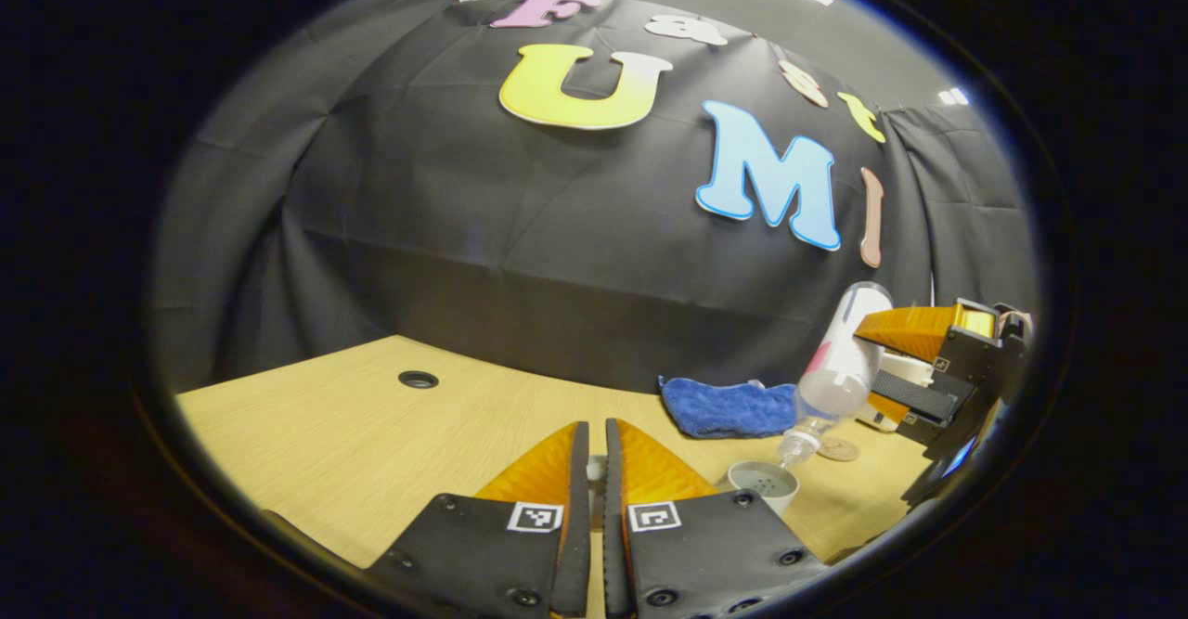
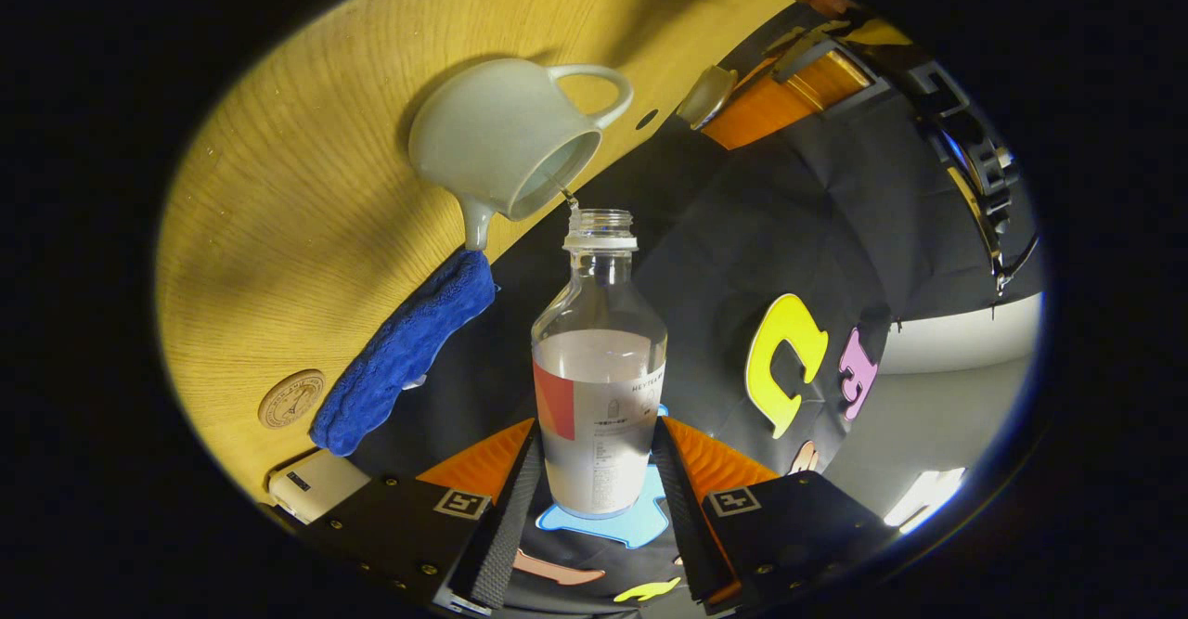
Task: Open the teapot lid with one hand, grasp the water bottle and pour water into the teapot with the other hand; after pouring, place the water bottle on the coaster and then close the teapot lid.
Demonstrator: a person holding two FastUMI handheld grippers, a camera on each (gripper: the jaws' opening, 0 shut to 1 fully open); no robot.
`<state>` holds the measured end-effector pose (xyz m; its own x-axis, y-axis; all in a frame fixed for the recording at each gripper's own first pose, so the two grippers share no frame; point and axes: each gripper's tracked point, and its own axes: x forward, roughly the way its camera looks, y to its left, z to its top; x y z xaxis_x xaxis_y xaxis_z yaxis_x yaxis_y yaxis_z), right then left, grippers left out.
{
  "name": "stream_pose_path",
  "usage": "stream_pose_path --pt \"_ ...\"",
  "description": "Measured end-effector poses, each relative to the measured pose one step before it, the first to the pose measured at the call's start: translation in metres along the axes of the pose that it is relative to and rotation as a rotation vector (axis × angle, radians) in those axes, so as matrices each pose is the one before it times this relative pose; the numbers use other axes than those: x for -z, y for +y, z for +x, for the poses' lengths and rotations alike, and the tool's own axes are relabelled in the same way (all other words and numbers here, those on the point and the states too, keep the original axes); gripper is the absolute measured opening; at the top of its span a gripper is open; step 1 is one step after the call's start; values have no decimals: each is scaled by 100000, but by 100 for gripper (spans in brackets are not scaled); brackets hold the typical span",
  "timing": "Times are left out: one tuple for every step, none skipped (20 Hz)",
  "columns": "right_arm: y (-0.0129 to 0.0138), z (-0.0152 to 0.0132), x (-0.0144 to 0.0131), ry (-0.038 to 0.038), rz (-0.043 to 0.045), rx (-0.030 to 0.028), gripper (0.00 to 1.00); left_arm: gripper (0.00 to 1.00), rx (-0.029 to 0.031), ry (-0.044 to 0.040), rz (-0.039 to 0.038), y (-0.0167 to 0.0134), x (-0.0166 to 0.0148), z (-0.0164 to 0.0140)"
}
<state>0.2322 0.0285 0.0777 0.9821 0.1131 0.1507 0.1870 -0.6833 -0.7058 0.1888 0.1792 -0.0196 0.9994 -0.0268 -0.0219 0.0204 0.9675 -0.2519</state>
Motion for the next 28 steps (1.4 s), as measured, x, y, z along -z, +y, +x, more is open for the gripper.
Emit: stream_pose_path --pt "59 67 -48 9 -793 304 70 12 -2 -55 -82 -28 53 14" --pt "65 -8 53 68 -243 -58 70 12 20 26 -46 10 -16 -61" --pt "114 57 114 349 155 -114 70 12 47 68 57 21 -32 29" --pt "12 35 113 342 -264 83 70 12 1 108 101 9 -24 21" --pt "-98 -51 94 253 -671 625 70 12 -42 70 83 -27 113 27" --pt "-128 43 49 71 -715 577 70 12 37 -11 -8 13 -25 -23" --pt "59 -132 30 -58 729 -140 70 12 35 -29 -68 11 4 -27" --pt "328 -48 -68 -185 2011 -1386 70 12 3 -63 -71 27 -51 -16" --pt "190 -66 -77 102 1776 -1001 70 12 43 -26 -72 -56 53 53" --pt "199 -161 -68 -29 1822 -1057 70 12 8 -25 -42 12 -24 23" --pt "355 -38 -156 -246 3097 -1514 70 12 74 15 -6 22 -28 -42" --pt "532 -114 -105 16 5236 -2388 70 12 45 20 -7 -4 -17 -35" --pt "688 -153 -8 403 6807 -3044 70 12 -10 -22 -48 8 51 3" --pt "494 -157 53 433 7368 -2277 70 12 30 -81 -104 -14 -52 10" --pt "373 -145 31 437 7158 -1854 70 12 90 -62 -117 -25 64 -2" --pt "273 -153 23 217 6714 -1648 71 12 65 -1 2 4 -82 8" --pt "299 -6 56 197 6466 -1210 71 12 32 147 131 7 98 1" --pt "299 -75 143 275 6263 -1523 71 12 -74 145 178 1 -24 17" --pt "372 8 131 702 5967 -1212 71 12 67 99 85 -21 103 -7" --pt "363 -7 169 795 6035 -1584 70 12 6 -64 -84 7 -106 -14" --pt "496 163 122 385 6397 -1625 70 12 4 -201 -191 29 -26 18" --pt "333 60 133 312 6151 -1230 71 12 61 -132 -143 -61 -99 -47" --pt "140 -42 190 197 5623 -822 71 12 -12 57 74 1 167 50" --pt "152 -48 146 199 5707 -1038 70 12 -104 226 333 28 27 21" --pt "73 24 261 437 6121 -882 68 12 2 362 466 -11 63 -36" --pt "-91 -2 220 430 6948 -631 69 12 -10 302 447 -9 15 13" --pt "-188 -17 99 316 7488 -867 70 12 -50 160 316 16 2 -7" --pt "-235 -91 38 -90 7934 -1085 71 12 -43 34 134 19 -79 -26"
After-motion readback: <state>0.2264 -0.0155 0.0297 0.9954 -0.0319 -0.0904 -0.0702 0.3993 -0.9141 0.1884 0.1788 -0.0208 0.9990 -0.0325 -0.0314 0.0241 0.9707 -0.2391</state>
